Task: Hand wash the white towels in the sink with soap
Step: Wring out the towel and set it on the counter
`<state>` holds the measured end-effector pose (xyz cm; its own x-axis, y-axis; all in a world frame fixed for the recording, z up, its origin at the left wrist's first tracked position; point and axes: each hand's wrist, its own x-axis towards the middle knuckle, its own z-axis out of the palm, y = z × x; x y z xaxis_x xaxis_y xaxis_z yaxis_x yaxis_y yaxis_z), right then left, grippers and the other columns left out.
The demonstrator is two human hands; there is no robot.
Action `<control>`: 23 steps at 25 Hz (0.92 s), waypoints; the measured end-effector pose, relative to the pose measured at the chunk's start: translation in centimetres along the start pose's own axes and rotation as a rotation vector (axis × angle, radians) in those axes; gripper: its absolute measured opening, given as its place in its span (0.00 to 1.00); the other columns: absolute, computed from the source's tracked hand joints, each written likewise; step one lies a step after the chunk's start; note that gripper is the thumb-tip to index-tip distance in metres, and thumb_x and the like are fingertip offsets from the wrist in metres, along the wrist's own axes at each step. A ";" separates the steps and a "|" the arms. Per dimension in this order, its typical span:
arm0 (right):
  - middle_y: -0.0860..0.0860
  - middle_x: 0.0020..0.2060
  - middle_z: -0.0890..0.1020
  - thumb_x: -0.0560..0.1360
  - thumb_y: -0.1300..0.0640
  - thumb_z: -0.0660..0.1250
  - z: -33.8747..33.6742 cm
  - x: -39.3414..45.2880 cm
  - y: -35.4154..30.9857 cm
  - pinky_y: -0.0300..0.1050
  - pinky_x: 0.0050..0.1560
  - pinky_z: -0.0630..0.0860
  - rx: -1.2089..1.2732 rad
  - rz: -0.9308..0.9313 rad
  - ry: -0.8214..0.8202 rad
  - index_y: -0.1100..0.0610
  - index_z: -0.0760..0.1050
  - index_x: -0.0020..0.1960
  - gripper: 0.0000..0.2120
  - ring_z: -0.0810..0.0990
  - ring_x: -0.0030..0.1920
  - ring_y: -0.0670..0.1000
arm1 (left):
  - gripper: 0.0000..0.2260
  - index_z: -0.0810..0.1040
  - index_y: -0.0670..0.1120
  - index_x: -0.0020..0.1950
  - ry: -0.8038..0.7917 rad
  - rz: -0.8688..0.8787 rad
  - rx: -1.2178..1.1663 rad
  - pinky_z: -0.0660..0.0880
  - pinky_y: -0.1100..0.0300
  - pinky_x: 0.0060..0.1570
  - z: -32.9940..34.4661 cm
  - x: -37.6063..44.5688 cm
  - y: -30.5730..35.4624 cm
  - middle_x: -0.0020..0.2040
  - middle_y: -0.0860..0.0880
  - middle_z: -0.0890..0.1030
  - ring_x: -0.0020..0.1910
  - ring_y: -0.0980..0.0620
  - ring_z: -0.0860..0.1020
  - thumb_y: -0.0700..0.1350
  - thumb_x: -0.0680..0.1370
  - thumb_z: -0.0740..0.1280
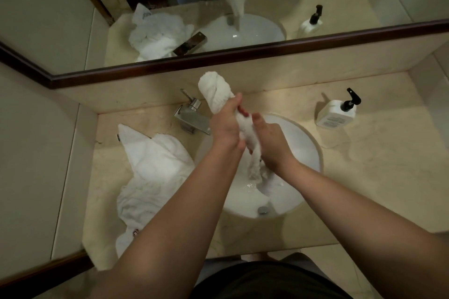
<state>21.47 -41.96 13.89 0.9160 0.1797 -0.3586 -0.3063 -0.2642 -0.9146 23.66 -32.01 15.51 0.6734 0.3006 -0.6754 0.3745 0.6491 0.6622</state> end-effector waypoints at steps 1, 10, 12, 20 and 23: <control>0.48 0.24 0.78 0.80 0.37 0.52 0.2 -0.1 0.7 0.39 0.31 0.68 -0.011 -0.034 0.014 0.47 0.76 0.31 0.25 0.75 0.26 0.42 | 0.19 0.74 0.48 0.25 0.038 -0.003 0.005 0.73 0.60 0.31 -0.1 0.1 -0.3 0.24 0.51 0.74 0.25 0.53 0.73 0.41 0.75 0.72; 0.60 0.29 0.79 0.81 0.39 0.49 1.3 -0.4 3.0 0.58 0.40 0.73 -0.273 -0.195 0.069 0.48 0.79 0.35 0.27 0.78 0.34 0.57 | 0.15 0.71 0.44 0.28 0.209 -0.077 -0.042 0.75 0.60 0.31 -1.3 0.0 -2.1 0.26 0.49 0.74 0.24 0.52 0.73 0.41 0.73 0.71; 0.55 0.32 0.82 0.77 0.33 0.46 0.9 -0.5 2.6 0.52 0.42 0.75 -0.300 -0.174 0.067 0.55 0.82 0.45 0.34 0.80 0.36 0.51 | 0.15 0.72 0.45 0.30 0.126 -0.072 -0.139 0.75 0.60 0.31 -1.5 -0.6 -2.0 0.27 0.49 0.74 0.24 0.54 0.74 0.41 0.75 0.70; 0.47 0.42 0.79 0.79 0.42 0.45 0.3 -0.6 -0.8 0.53 0.48 0.74 -0.407 -0.115 0.067 0.51 0.72 0.48 0.20 0.78 0.45 0.49 | 0.18 0.81 0.41 0.44 -0.227 -0.085 0.080 0.79 0.51 0.59 -0.9 -4.7 -1.8 0.41 0.45 0.84 0.45 0.48 0.83 0.57 0.73 0.74; 0.53 0.43 0.79 0.81 0.53 0.52 -0.8 -0.5 -2.0 0.53 0.45 0.74 -0.223 -0.148 0.020 0.61 0.76 0.46 0.17 0.78 0.43 0.51 | 0.14 0.81 0.41 0.41 -0.359 -0.180 0.125 0.79 0.57 0.46 -1.4 -5.2 -0.4 0.37 0.46 0.82 0.39 0.49 0.82 0.48 0.81 0.64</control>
<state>21.82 -42.30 16.01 0.9523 0.2138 -0.2178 -0.1055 -0.4393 -0.8922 19.10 -32.87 18.32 0.7615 -0.0865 -0.6424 0.5656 0.5729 0.5932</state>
